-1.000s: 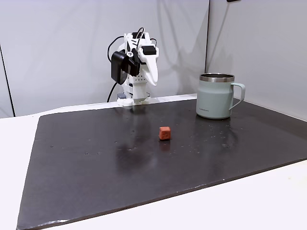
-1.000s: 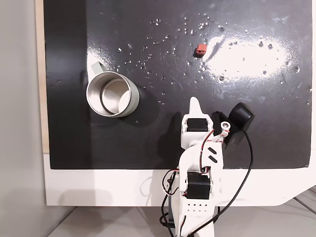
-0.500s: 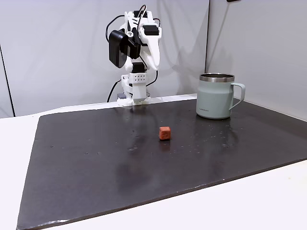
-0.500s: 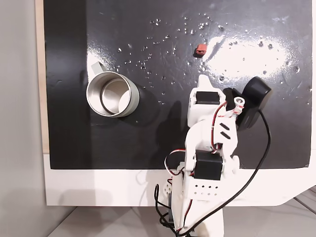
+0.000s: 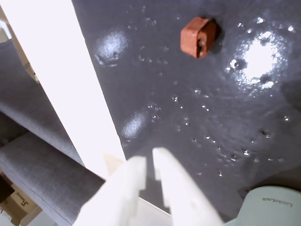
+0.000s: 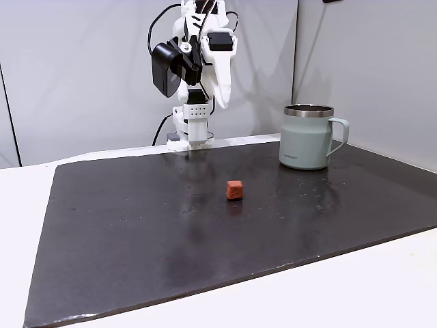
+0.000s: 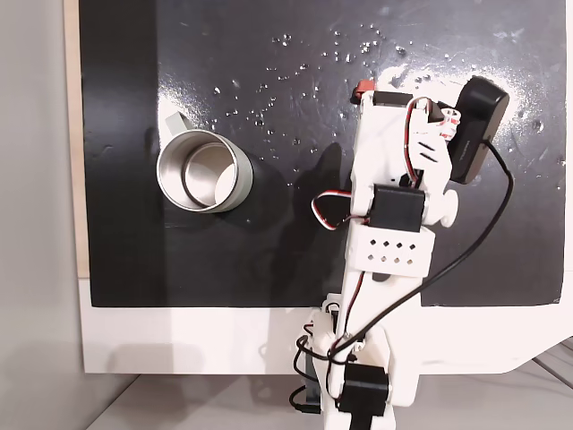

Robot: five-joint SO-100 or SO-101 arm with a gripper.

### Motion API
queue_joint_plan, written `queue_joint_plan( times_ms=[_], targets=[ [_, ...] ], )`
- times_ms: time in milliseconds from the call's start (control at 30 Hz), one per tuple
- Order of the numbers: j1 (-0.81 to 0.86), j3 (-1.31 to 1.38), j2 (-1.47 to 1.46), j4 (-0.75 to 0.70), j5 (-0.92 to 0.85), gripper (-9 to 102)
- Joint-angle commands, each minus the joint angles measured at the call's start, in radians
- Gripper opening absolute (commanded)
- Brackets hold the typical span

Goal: Grasp a cube and put it in the cup.

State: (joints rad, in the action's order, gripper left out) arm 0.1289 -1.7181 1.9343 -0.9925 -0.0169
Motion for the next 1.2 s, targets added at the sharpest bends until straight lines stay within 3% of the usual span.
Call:
queue_joint_plan(
  times_ms=[0,1167],
  targets=[
    [-0.011,0.150,-0.069,-0.046,0.026,0],
    [-0.048,0.646,-0.584,-0.357,0.285,0]
  ],
)
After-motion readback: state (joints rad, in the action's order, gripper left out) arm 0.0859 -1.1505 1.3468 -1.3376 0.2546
